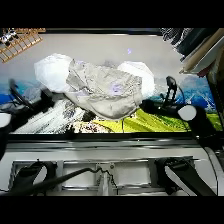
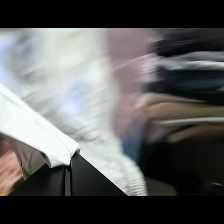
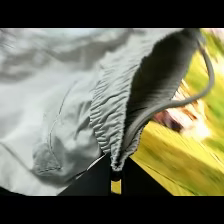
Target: Fold the clothes and pants, and hang the long-sleeved shirts on hangers.
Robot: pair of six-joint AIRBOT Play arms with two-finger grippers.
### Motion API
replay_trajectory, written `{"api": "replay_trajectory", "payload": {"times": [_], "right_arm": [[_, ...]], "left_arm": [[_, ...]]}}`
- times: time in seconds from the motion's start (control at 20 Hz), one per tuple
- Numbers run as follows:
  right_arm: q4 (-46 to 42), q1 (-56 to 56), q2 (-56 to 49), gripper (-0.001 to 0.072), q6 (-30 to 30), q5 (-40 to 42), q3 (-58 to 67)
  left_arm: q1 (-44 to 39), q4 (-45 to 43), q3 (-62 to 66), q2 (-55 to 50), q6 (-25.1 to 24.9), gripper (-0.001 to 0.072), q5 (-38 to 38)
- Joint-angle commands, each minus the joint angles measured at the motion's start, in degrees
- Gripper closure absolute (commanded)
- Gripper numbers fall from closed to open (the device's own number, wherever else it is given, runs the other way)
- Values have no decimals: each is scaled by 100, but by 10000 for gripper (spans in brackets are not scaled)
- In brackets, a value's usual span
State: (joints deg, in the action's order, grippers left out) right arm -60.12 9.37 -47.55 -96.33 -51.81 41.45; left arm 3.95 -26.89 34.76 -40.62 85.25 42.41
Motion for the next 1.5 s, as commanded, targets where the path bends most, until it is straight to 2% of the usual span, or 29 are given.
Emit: {"api": "replay_trajectory", "payload": {"times": [0.0, 0.3, 0.45, 0.65, 0.85, 1.05, 1.1, 1.25, 1.45], "right_arm": [[11, 2, 7, 676, -2, -542, 1099], [149, 2, 280, 676, -61, -1803, 2964], [122, 2, 859, 676, -127, -2229, 3567], [120, 2, 1554, 677, -732, -2332, 3989], [179, 2, 2037, 677, -1086, -2942, 4065], [52, 2, 2205, 677, -1130, -3324, 4063], [-118, 2, 2166, 677, -1172, -3307, 4063], [-999, 2, 1849, 677, -1174, -3220, 3943], [-1316, 2, 804, 677, -1176, -2474, 3458]], "left_arm": [[2, 208, 1220, 308, -334, 706, -162], [4, 28, 3206, 649, -629, 707, -190], [4, -673, 3888, 944, -619, 707, 72], [2, -778, 4052, 1303, -599, 707, 503], [2, -798, 4052, 1810, -599, 708, 837], [4, -1613, 4050, 2127, -415, 708, 863], [4, -1923, 4048, 2055, -256, 707, 863], [4, -2463, 4044, 1447, -269, 707, 863], [-94, -2337, 4035, -101, -599, 708, 699]]}}
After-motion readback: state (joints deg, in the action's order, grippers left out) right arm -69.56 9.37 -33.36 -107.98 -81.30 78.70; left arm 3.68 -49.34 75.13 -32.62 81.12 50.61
